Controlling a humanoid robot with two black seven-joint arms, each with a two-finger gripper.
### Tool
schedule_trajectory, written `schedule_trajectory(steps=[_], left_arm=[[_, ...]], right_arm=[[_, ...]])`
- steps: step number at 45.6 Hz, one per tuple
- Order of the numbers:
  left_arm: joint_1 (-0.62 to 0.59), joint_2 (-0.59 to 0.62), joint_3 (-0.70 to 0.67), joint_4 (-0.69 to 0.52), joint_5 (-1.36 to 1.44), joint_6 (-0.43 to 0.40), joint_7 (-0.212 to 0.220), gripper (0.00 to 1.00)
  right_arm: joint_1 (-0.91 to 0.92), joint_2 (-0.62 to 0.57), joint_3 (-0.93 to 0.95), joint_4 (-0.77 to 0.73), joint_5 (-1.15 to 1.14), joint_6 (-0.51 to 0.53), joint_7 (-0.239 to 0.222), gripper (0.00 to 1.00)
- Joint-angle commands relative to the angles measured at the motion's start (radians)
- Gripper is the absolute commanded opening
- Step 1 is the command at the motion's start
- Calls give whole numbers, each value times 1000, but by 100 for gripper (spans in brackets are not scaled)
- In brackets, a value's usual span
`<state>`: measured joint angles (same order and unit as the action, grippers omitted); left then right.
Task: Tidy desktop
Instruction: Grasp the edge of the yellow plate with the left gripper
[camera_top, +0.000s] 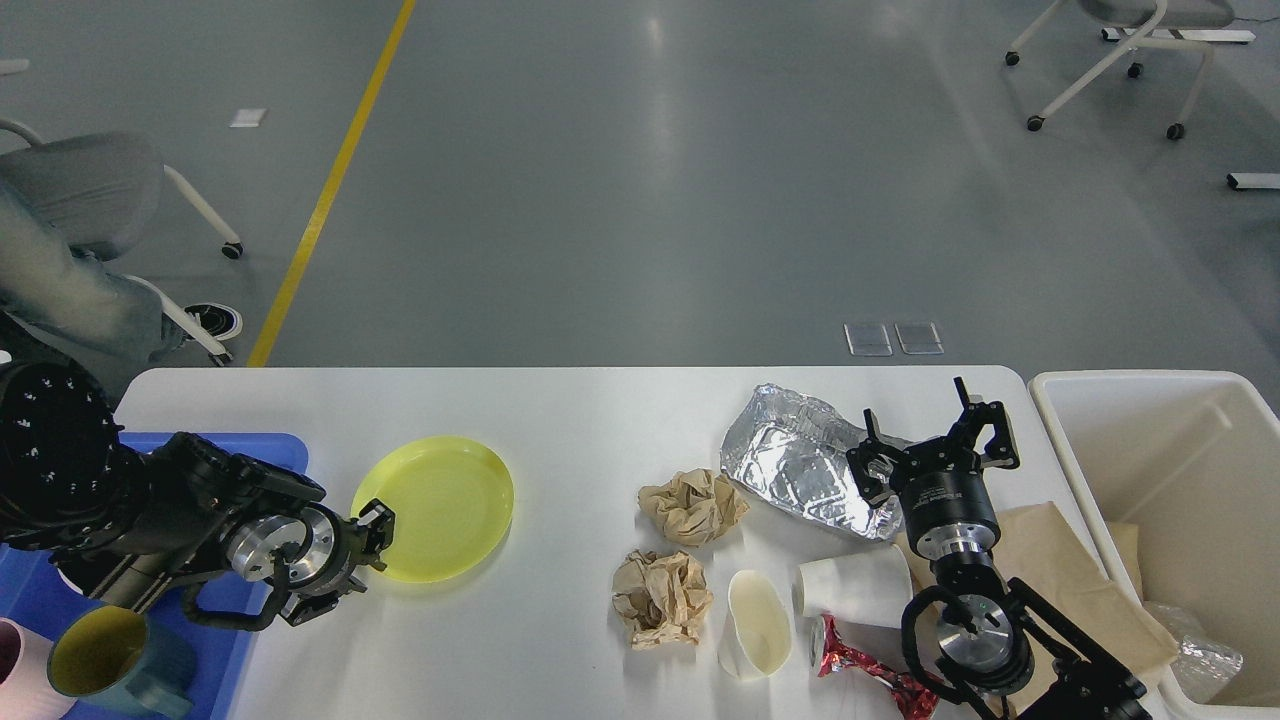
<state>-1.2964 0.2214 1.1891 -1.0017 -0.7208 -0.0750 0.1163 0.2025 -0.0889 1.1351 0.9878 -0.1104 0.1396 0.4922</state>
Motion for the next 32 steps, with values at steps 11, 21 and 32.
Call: schedule_trajectory(steps=[11,21,32], left_arm=[[2,-1,-17,3,0,0,-1,16],[2,1,-31,5,0,0,3,5],[0,1,-31,5,-3,-40,8,0]], right_arm=[[0,0,0,0,0,0,0,100],[0,0,0,0,0,0,0,100],[1,0,0,0,0,0,0,100]])
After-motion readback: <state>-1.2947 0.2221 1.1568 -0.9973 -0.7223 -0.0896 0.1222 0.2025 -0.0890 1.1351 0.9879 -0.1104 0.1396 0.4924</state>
